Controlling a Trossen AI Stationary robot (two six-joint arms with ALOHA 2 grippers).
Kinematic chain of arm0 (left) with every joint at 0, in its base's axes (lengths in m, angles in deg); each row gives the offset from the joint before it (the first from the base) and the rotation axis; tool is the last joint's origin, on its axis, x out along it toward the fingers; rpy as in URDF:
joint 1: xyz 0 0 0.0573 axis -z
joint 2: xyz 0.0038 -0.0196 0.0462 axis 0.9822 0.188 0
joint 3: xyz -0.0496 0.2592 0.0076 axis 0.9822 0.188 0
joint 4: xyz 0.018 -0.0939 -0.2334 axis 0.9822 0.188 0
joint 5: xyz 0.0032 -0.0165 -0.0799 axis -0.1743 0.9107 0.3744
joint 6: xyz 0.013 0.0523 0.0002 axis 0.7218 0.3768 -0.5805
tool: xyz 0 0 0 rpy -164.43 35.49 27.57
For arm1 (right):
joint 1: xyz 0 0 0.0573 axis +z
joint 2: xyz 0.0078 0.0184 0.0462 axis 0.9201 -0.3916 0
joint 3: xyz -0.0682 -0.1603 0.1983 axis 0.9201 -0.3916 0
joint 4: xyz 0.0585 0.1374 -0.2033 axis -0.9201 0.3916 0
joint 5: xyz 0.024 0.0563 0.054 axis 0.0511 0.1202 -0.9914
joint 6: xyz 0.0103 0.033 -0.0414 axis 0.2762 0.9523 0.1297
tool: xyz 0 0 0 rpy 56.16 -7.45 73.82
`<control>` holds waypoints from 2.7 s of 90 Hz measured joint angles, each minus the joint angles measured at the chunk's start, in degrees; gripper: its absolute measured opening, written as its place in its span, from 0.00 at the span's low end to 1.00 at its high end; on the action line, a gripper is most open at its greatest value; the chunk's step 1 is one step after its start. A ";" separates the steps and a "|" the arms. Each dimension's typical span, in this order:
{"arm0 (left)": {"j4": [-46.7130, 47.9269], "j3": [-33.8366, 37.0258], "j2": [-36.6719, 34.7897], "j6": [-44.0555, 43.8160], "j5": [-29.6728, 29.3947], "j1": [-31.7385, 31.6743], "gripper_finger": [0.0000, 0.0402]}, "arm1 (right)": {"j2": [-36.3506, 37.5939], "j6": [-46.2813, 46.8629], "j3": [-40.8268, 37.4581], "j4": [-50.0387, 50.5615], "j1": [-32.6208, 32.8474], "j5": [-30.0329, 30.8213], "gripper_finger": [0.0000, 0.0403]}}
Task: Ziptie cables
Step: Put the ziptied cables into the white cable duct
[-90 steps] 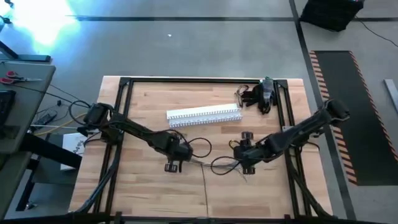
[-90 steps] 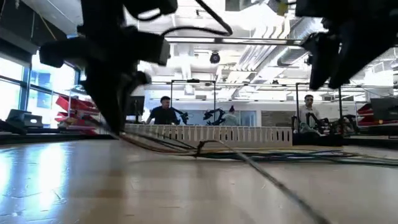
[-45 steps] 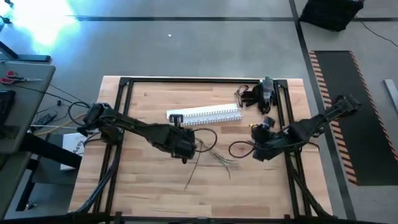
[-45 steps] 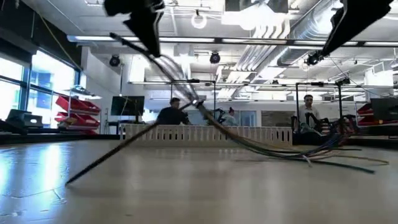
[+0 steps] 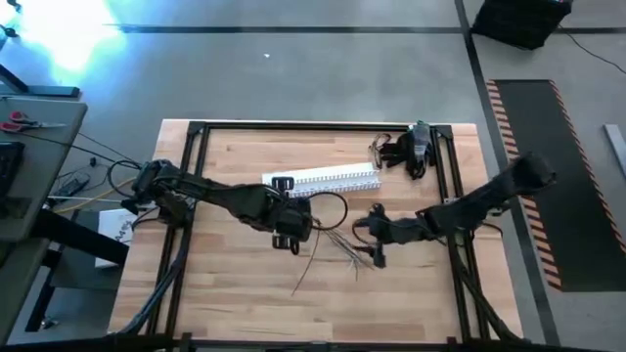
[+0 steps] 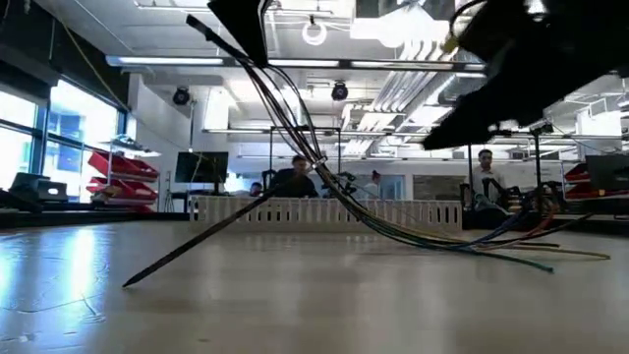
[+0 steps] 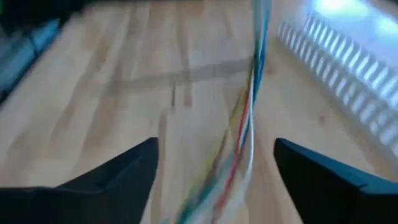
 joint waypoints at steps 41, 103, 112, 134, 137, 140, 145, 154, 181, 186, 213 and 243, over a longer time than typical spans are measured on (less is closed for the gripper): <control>3.25 -2.75 -0.11 -0.16 0.75 -0.09 0.00 | -22.26 -4.49 25.61 19.65 -7.59 -5.96 0.89; 4.07 -3.80 -0.11 0.93 0.28 0.00 0.00 | -24.94 -8.56 31.03 33.11 -8.54 -5.57 0.80; 4.18 -3.78 -0.11 0.90 0.30 0.00 0.00 | -26.21 -6.53 31.01 34.34 -8.54 -4.76 0.75; 6.69 -3.78 -0.11 -1.64 0.28 0.02 0.00 | -26.17 -4.50 31.08 42.10 -8.12 -5.77 0.30; 7.01 -3.78 -0.11 -2.04 0.28 0.02 0.00 | -26.13 -4.71 31.18 42.81 -8.06 -5.95 0.20; 7.19 -3.78 -0.11 -2.49 0.30 0.02 0.00 | -25.72 -5.40 31.21 44.17 -8.04 -5.97 0.11; 7.43 -3.78 -0.11 -3.49 0.30 0.02 0.00 | -24.47 -6.09 31.15 47.72 -8.12 -5.90 0.04; 7.48 -3.35 -0.09 -4.40 0.29 0.03 0.00 | -19.81 -6.91 30.90 57.03 -8.50 -3.87 0.03; 0.93 3.68 0.01 1.85 -3.07 -6.65 0.00 | -3.58 -19.75 30.97 71.20 -20.91 2.41 0.00; -0.81 5.76 0.00 4.30 -3.16 -8.65 0.00 | -2.92 -22.51 30.97 71.19 -24.20 1.95 0.00; -14.17 18.81 -0.03 16.51 1.63 -18.89 0.00 | -6.97 -32.11 30.97 65.36 -35.63 -5.18 0.00; -15.55 25.07 -0.07 22.63 7.72 -22.03 0.00 | -13.16 -34.58 30.97 65.04 -35.79 -6.32 0.00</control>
